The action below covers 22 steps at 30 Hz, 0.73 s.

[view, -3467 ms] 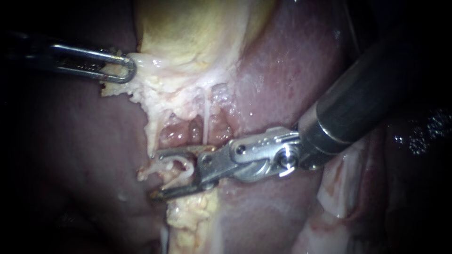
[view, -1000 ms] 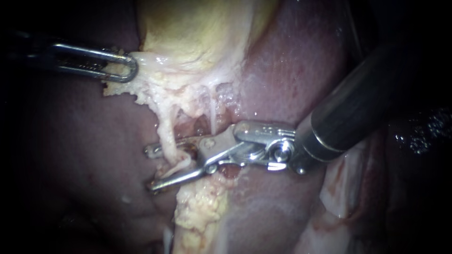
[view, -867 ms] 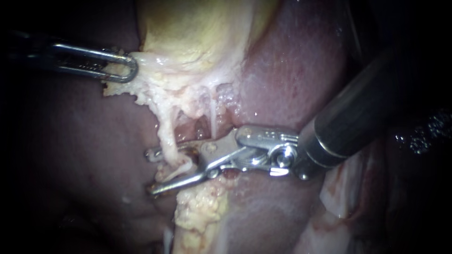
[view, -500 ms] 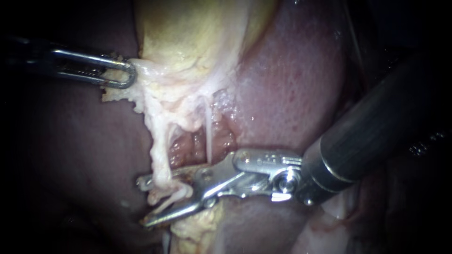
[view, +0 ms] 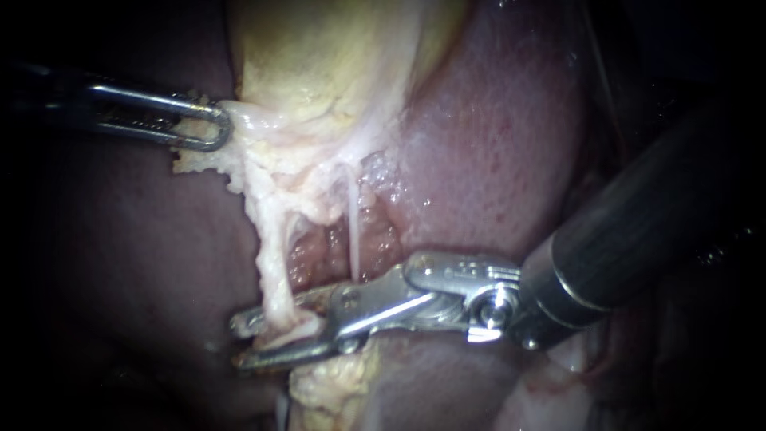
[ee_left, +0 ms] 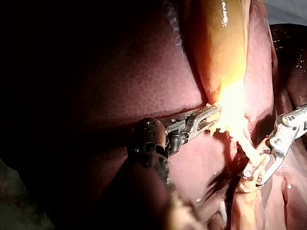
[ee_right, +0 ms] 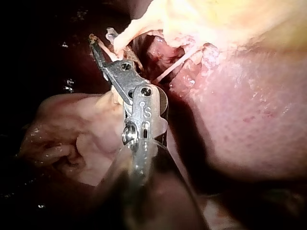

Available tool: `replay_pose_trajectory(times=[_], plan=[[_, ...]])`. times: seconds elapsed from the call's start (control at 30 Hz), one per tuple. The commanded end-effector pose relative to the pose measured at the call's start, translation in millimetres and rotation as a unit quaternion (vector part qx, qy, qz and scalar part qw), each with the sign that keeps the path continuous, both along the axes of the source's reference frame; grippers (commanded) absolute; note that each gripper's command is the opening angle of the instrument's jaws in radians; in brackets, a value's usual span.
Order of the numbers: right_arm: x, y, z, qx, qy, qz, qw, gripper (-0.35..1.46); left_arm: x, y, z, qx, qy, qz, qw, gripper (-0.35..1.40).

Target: Clipping second clip left tube

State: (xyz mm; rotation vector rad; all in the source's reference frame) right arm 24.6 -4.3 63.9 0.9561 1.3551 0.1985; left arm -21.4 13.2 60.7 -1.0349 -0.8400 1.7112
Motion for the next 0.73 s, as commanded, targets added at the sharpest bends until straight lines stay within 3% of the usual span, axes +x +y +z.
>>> replay_pose_trajectory(times=[0.03,0.2,0.37,0.73], plan=[[0.0,0.0,0.0,0.005,-0.002,0.000,1.0000,-0.11,0.0,0.0,0.0,0.000,0.000,0.000,1.0000,-0.35],[-0.3,0.0,0.1,0.018,-0.009,-0.002,0.9998,-0.35,0.0,0.0,0.0,0.000,0.000,0.000,1.0000,-0.35],[-0.5,0.0,0.4,0.034,-0.022,0.005,0.9991,-0.35,0.0,0.0,0.0,0.000,0.000,0.000,1.0000,-0.35],[-0.5,-0.1,0.7,0.048,-0.034,0.002,0.9983,-0.35,0.1,0.1,0.1,0.000,0.000,0.000,1.0000,-0.35]])
